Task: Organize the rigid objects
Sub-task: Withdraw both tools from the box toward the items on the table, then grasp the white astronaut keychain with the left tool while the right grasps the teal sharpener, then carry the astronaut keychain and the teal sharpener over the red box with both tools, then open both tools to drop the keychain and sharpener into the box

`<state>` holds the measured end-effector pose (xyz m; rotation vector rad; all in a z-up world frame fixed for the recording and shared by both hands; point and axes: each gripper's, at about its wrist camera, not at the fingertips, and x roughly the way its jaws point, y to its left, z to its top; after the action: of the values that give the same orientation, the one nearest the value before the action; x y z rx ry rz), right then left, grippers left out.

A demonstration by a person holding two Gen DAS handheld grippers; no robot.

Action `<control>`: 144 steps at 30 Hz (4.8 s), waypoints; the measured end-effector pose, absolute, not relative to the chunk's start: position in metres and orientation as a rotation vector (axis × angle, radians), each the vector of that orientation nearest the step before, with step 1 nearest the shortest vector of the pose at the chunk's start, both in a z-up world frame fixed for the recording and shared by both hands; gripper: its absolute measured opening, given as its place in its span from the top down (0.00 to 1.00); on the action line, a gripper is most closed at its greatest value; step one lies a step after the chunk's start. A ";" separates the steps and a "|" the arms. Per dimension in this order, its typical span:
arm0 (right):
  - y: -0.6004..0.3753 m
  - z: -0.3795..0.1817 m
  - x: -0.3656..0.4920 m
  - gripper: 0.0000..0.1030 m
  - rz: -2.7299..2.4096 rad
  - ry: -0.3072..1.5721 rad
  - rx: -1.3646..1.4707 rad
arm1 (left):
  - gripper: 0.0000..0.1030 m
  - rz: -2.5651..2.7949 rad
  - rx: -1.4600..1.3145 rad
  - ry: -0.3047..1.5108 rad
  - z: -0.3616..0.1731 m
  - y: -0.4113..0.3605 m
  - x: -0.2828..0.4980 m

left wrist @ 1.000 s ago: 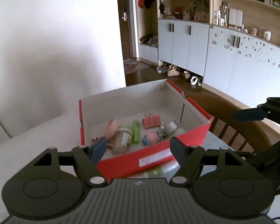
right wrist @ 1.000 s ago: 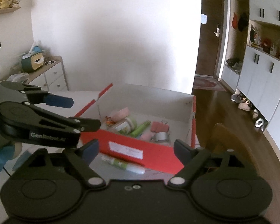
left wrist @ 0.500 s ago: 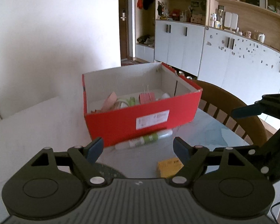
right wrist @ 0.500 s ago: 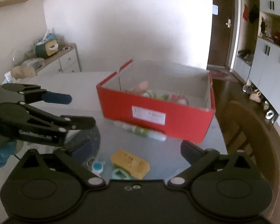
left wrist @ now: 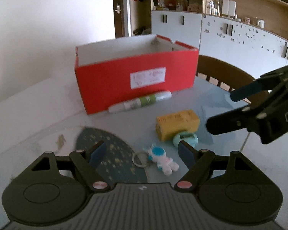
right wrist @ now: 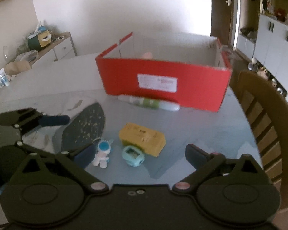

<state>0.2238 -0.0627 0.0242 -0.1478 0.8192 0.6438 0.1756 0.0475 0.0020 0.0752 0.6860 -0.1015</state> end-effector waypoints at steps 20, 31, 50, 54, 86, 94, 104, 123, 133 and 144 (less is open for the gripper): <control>-0.047 -0.012 0.233 0.27 0.597 0.909 -0.033 | 0.21 -0.107 0.076 0.664 -0.041 0.023 0.172; -0.036 -0.022 0.238 0.43 0.607 0.939 -0.036 | 0.44 -0.095 0.110 0.639 -0.048 0.018 0.173; -0.040 -0.020 0.240 0.73 0.627 0.928 -0.026 | 0.65 -0.132 0.143 0.625 -0.050 0.011 0.176; -0.045 -0.021 0.240 0.73 0.629 0.928 -0.025 | 0.65 -0.130 0.144 0.625 -0.050 0.011 0.176; -0.086 0.058 0.247 0.75 0.596 0.730 -0.042 | 0.65 -0.035 0.054 0.609 0.021 0.045 0.193; -0.092 0.086 0.262 0.75 0.579 0.672 -0.060 | 0.65 -0.028 0.065 0.581 0.063 0.044 0.217; -0.090 0.108 0.291 0.75 0.564 0.629 -0.085 | 0.65 -0.014 0.070 0.590 0.095 0.042 0.261; -0.079 0.113 0.348 0.80 0.538 0.616 -0.097 | 0.65 0.020 0.129 0.590 0.106 0.028 0.347; -0.064 0.087 0.386 0.89 0.512 0.668 -0.106 | 0.65 0.046 0.151 0.632 0.089 0.026 0.395; -0.049 0.058 0.402 0.84 0.529 0.736 -0.154 | 0.65 0.054 0.126 0.757 0.045 0.037 0.445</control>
<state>0.4019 -0.0488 0.0579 -0.1544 0.7362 0.5292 0.4445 0.0367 0.0451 0.1263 0.7567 0.0539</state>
